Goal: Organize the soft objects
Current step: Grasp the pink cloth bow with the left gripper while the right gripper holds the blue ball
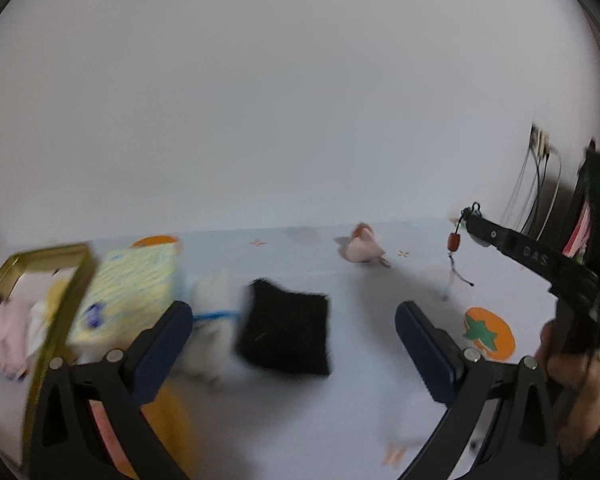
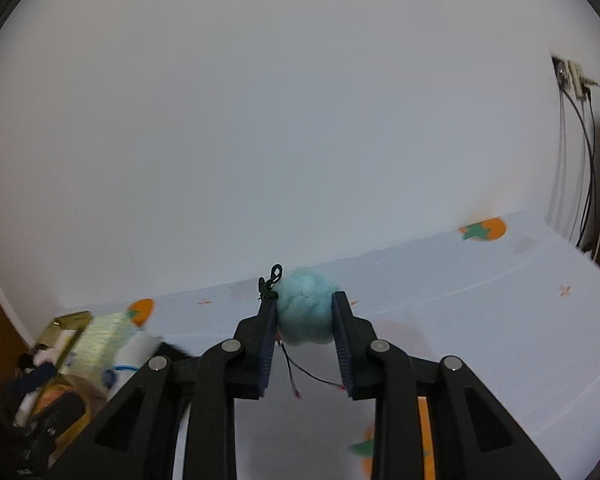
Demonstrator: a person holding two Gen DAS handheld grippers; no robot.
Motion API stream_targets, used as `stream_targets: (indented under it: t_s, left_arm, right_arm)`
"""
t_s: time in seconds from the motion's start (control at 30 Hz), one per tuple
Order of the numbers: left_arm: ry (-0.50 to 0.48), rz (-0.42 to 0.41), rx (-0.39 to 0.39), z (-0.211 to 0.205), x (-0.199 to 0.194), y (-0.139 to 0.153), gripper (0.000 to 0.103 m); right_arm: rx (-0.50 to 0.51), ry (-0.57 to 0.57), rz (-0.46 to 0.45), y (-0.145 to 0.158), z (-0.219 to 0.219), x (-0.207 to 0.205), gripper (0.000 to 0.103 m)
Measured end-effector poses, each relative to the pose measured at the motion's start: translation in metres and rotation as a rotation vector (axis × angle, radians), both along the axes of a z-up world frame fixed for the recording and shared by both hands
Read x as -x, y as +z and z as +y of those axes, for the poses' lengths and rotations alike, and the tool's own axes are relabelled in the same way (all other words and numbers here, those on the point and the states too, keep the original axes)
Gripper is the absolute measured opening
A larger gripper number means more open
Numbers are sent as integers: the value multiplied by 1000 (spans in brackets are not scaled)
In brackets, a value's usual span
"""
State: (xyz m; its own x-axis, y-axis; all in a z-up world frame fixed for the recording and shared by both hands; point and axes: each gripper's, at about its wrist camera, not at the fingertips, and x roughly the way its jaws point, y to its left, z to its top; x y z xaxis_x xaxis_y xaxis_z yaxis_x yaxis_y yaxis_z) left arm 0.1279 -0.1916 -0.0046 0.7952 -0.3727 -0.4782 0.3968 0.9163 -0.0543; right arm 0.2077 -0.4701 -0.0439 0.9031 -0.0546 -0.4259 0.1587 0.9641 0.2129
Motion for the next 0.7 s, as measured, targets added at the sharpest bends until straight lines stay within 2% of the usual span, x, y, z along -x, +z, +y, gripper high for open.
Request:
stream_targets:
  t_s: [0.1, 0.23, 0.43, 0.5, 0.6, 0.7]
  left_arm:
    - [9, 15, -32, -35, -19, -6, 103]
    - [27, 49, -14, -69, -43, -13, 103]
    - [48, 40, -32, -109, -74, -12, 103]
    - [56, 25, -63, -127, -86, -11, 103]
    - [72, 21, -111, -149, -104, -15, 99]
    - [80, 48, -160, -170, -124, -23, 86]
  right_arm:
    - [25, -16, -6, -3, -16, -7, 29]
    - [129, -87, -10, -7, -39, -20, 29]
    - [134, -122, 11, -13, -80, -53, 29]
    - [118, -110, 24, -15, -85, -60, 29]
    - [110, -107, 23, -14, -87, -63, 29]
    - [109, -114, 16, -13, -86, -61, 29]
